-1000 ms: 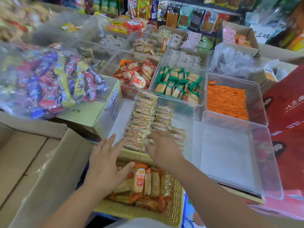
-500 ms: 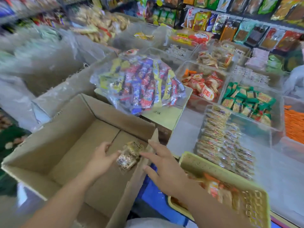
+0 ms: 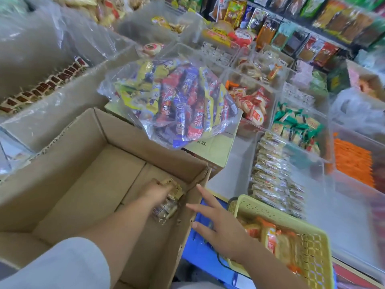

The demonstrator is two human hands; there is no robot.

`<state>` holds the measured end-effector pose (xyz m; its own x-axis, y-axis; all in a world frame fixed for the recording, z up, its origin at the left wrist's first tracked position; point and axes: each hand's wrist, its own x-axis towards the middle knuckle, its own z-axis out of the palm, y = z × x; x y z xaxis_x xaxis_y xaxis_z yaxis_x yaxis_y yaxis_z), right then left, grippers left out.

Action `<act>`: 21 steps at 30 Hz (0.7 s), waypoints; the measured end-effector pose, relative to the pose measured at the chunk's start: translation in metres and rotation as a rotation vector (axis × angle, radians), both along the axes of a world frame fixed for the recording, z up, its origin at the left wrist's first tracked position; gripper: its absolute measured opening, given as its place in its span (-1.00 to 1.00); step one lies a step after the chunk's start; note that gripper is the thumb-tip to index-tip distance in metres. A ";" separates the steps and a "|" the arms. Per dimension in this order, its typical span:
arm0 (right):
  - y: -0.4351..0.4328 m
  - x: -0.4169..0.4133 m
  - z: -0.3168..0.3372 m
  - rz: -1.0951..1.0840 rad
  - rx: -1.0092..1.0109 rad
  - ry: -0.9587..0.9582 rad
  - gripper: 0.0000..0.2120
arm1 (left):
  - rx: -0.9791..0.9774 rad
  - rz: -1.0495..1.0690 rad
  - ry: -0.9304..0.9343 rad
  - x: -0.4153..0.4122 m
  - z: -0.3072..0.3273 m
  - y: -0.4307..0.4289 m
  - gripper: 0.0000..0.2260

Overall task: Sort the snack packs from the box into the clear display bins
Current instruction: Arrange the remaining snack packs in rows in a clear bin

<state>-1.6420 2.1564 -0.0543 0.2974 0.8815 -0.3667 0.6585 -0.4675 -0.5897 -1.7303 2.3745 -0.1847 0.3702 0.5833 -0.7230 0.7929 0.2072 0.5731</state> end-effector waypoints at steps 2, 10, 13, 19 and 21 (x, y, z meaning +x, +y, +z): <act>0.001 -0.001 -0.001 -0.015 0.005 0.015 -0.61 | 0.000 -0.004 -0.006 0.006 -0.001 -0.004 -0.53; -0.001 -0.004 0.000 0.004 0.013 -0.004 -0.61 | -0.206 0.203 -0.043 -0.003 0.015 -0.016 -0.77; 0.000 -0.002 -0.001 0.037 0.010 -0.022 -0.58 | -0.223 0.203 -0.052 -0.011 0.033 -0.019 -0.80; -0.006 0.010 0.007 0.080 0.076 -0.027 -0.44 | 0.031 0.266 -0.173 -0.030 0.082 -0.017 -0.80; -0.016 0.018 0.015 0.048 0.161 0.003 -0.43 | 0.117 0.285 -0.250 -0.042 0.106 -0.021 -0.79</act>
<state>-1.6240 2.1402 -0.0395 0.2529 0.9420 -0.2205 0.6761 -0.3351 -0.6562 -1.7722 2.3533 -0.0792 0.3383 0.7611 -0.5535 0.5458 0.3204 0.7742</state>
